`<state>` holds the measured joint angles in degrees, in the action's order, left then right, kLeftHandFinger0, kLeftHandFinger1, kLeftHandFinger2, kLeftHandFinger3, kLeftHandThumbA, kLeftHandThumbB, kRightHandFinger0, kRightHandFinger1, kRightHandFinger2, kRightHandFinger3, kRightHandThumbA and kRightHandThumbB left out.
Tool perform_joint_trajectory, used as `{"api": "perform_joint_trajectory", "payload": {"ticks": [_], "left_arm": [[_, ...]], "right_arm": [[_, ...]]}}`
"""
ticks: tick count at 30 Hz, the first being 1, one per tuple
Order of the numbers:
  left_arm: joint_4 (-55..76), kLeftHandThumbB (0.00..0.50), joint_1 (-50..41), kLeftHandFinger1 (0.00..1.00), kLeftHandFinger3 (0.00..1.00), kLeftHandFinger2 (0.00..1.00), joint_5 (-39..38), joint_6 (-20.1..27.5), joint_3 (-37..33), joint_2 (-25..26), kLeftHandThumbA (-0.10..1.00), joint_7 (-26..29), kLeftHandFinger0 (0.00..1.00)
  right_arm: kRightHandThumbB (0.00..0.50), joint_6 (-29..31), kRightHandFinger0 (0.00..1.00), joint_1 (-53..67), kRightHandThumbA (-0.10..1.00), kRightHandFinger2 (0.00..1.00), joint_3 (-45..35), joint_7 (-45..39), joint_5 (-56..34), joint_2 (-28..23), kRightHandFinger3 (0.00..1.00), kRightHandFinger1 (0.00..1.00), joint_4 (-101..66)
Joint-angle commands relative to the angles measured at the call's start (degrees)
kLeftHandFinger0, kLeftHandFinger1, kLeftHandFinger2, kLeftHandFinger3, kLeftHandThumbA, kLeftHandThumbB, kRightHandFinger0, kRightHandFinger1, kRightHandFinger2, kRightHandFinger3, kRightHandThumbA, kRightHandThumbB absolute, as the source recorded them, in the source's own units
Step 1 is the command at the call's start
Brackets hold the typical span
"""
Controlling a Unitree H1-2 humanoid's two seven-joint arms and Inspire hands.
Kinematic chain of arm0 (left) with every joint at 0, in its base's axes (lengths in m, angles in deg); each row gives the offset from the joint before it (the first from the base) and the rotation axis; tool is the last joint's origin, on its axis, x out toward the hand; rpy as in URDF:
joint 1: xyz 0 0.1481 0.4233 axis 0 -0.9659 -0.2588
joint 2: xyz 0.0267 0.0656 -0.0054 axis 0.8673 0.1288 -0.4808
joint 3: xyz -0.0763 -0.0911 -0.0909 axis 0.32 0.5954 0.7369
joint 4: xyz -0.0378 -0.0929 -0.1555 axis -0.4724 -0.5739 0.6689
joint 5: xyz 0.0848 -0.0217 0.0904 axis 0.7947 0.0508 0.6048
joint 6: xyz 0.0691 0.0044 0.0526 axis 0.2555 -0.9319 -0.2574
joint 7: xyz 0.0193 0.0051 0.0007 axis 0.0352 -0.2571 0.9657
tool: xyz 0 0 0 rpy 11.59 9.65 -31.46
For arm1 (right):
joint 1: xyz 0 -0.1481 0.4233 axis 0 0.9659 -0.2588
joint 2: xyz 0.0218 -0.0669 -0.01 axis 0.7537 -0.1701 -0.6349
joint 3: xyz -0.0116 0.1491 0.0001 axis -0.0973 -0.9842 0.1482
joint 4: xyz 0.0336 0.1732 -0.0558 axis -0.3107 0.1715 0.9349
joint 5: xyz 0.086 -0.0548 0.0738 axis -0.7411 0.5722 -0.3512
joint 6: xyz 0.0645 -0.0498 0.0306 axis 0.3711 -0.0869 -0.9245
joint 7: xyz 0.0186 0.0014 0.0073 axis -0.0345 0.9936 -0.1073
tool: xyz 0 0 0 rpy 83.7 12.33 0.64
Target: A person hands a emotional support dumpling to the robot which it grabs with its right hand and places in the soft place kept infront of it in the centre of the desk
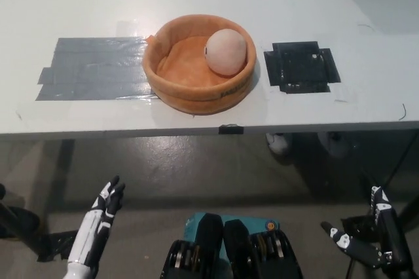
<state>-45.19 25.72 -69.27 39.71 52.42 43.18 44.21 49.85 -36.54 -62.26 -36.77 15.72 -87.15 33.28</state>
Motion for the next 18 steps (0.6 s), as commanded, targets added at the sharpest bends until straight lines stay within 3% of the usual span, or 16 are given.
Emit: {"api": "perform_joint_trajectory", "payload": {"ticks": [1,5,18], "left_arm": [[1.54,0.13,-0.98,1.0,1.0,1.0,0.67,1.75,-1.06,0.06,0.97,-0.33,1.0],[1.66,0.128,-1.84,1.0,1.0,1.0,0.23,1.72,-1.18,0.28,0.95,-0.37,1.0],[1.29,0.099,-2.07,1.0,1.0,1.0,0.11,2.29,-0.88,0.92,0.89,-0.06,1.0]], "right_arm": [[0.083,5.59,1.0,1.88,0.82,1.0,0.07,1.1,-1.92,-0.42,1.0,1.0,-0.45],[0.104,5.58,1.0,3.08,0.84,1.0,0.26,0.83,-2.18,-0.28,1.0,1.0,-0.81],[0.101,6.45,1.0,2.59,0.88,1.0,1.68,0.41,-2.22,-0.58,1.0,1.0,-0.19]]}}
